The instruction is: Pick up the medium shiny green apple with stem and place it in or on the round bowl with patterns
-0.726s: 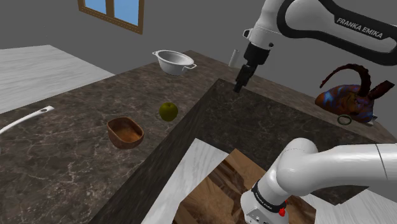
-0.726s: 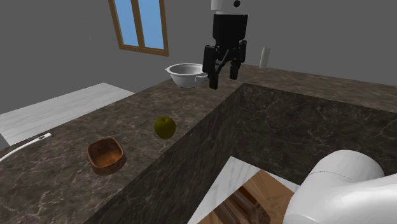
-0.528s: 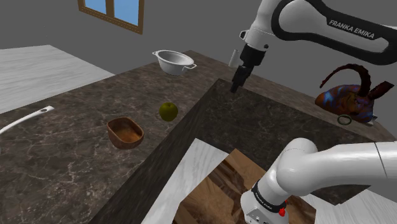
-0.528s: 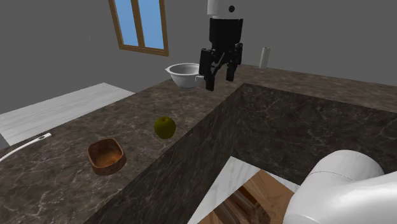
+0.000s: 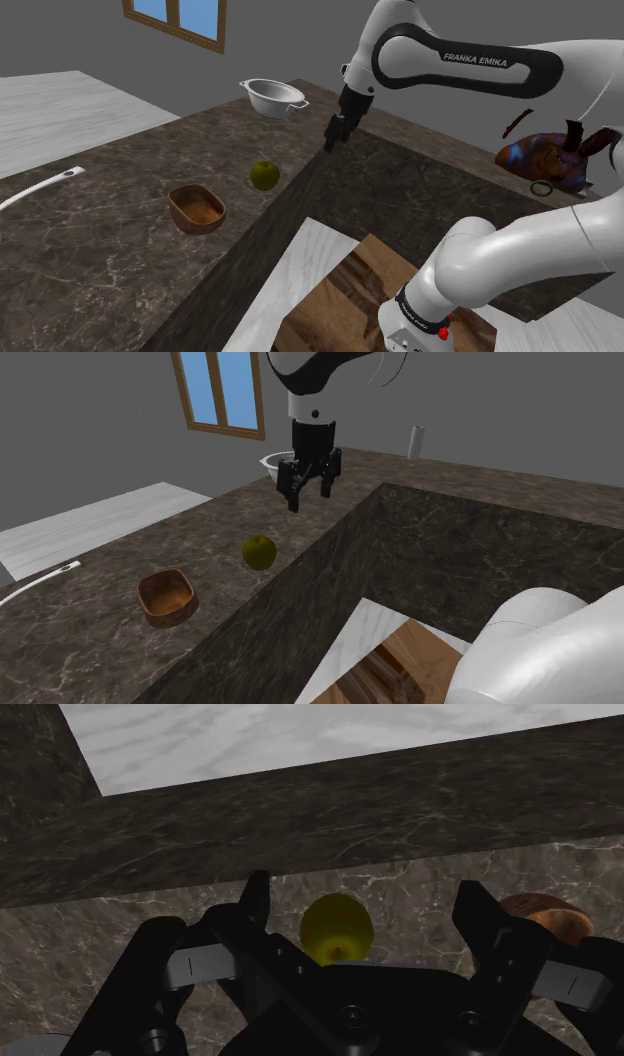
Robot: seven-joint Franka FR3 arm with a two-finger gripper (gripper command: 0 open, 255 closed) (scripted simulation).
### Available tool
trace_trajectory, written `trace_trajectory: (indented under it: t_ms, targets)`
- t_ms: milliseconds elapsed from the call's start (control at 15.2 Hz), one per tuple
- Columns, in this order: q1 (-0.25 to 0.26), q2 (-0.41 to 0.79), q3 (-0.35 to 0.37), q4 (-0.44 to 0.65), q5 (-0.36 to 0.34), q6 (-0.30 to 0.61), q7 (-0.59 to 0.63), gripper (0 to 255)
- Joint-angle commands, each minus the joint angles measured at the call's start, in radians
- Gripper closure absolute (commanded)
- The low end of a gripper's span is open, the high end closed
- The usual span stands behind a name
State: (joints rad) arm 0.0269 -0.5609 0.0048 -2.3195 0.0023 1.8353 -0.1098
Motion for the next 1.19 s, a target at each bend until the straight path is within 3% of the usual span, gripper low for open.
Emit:
trace_trajectory:
  t_ms: [0, 594, 990, 1122]
  targets:
    - [0.002, 0.061, 0.009, 0.001, 0.004, 0.075, 0.016, 0]
    - [0.004, 0.360, 0.037, 0.099, 0.000, 0.333, 0.076, 0]
    - [0.007, 0.575, 0.048, 0.229, -0.018, 0.455, 0.120, 0]
    - [0.007, 0.598, 0.048, 0.236, -0.021, 0.473, 0.124, 0]
